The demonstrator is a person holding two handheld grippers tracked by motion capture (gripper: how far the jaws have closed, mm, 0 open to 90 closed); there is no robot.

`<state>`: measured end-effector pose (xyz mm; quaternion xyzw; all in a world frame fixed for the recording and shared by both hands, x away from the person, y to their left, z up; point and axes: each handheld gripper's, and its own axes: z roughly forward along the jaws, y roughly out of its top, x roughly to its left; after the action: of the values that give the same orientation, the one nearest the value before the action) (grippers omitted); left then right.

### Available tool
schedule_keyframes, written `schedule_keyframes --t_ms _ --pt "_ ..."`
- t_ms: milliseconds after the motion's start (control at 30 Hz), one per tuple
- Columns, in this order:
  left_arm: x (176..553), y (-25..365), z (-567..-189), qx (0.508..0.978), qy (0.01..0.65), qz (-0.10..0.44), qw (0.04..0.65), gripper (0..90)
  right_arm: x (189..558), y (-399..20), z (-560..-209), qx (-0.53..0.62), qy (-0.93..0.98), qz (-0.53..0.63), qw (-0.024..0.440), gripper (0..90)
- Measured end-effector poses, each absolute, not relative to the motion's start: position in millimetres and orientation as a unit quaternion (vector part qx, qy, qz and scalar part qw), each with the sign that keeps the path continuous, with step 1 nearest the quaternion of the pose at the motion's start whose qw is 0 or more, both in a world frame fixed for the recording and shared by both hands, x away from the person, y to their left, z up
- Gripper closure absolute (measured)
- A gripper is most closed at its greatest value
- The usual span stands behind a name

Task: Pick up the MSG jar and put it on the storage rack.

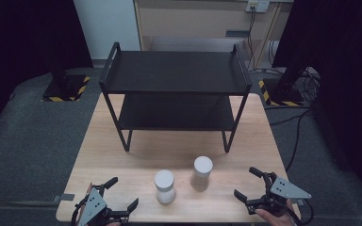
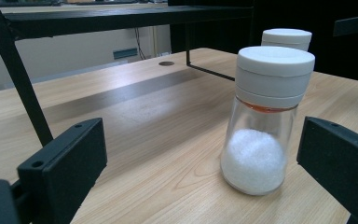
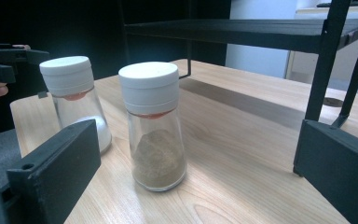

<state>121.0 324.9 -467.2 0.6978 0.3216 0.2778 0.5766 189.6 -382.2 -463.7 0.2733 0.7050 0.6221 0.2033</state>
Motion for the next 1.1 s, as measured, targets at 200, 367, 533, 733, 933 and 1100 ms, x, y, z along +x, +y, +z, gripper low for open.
schedule_keyframes --t_ms 200,367,533,733,933,1100 --pt "120.8 325.3 -467.1 0.697 0.323 0.279 0.576 0.2 188.9 -384.8 -465.2 0.278 0.702 0.623 0.204 1.0" --pt "121.0 324.1 -467.5 0.698 0.323 0.278 0.575 0.1 188.3 -386.1 -465.2 0.280 0.700 0.624 0.206 1.0" --pt "121.8 322.7 -467.6 0.699 0.323 0.277 0.574 0.1 188.7 -387.0 -465.7 0.281 0.701 0.622 0.205 1.1" --pt "123.9 321.7 -467.6 0.700 0.325 0.278 0.572 0.1 188.5 -388.4 -465.8 0.283 0.700 0.622 0.206 1.1" --pt "128.0 316.3 -466.3 0.703 0.321 0.276 0.571 0.1 188.2 -389.1 -465.6 0.284 0.699 0.623 0.206 1.1" --pt "130.8 313.1 -465.3 0.704 0.320 0.276 0.570 0.2 187.8 -388.6 -465.6 0.284 0.698 0.624 0.205 1.2"
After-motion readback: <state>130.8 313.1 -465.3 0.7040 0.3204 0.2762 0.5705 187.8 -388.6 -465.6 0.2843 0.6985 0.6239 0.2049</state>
